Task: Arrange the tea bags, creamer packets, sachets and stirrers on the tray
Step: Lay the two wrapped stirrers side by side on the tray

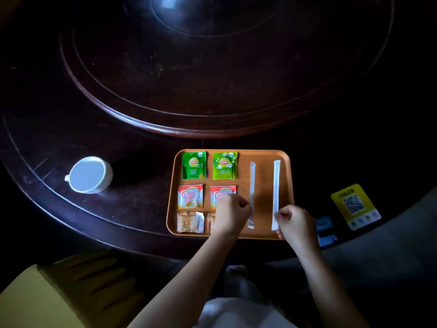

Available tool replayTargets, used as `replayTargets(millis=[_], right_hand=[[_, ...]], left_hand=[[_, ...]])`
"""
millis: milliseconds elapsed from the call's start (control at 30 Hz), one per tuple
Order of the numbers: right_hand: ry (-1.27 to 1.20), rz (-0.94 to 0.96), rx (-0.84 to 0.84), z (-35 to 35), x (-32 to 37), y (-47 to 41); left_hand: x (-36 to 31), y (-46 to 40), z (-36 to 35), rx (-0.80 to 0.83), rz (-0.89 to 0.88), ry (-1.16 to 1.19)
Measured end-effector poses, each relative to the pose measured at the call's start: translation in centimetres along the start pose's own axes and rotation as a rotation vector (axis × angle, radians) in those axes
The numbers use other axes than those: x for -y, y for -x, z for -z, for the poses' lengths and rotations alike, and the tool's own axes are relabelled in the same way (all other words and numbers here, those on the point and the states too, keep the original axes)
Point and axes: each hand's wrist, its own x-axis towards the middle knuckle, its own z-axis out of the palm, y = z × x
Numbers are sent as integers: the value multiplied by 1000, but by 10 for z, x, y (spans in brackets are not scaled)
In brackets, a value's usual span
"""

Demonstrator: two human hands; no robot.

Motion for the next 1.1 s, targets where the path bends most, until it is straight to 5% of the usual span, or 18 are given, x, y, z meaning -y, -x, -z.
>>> replayTargets(millis=[433,600,800,1100], right_hand=[[239,153,-12,0,-11,-12],[408,538,-293,8,-24,-10],[777,775,-72,11,-34,-28],[876,781,26,12,-34,-34]], left_hand=[[-8,-7,-20,-78,-87,-197],[-2,0,-9,-154,-493,-478],[10,-17,-7,164,-731,-790],[11,-22,-9,263,-652,-871]])
